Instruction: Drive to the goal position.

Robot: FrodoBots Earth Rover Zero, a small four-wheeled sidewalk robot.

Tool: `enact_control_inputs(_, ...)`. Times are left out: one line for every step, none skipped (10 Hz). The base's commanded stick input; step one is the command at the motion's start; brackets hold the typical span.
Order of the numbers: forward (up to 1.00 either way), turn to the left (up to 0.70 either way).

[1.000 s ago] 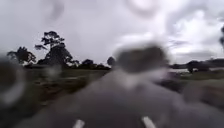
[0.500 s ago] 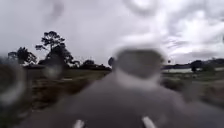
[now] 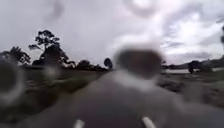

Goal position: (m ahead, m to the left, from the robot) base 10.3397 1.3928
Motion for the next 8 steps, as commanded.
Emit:
enact_control_inputs(0.85, 0.00)
enact_control_inputs(0.85, 0.00)
enact_control_inputs(0.85, 0.00)
enact_control_inputs(0.85, 0.00)
enact_control_inputs(0.85, 0.00)
enact_control_inputs(0.85, 0.00)
enact_control_inputs(0.85, 0.00)
enact_control_inputs(0.85, 0.00)
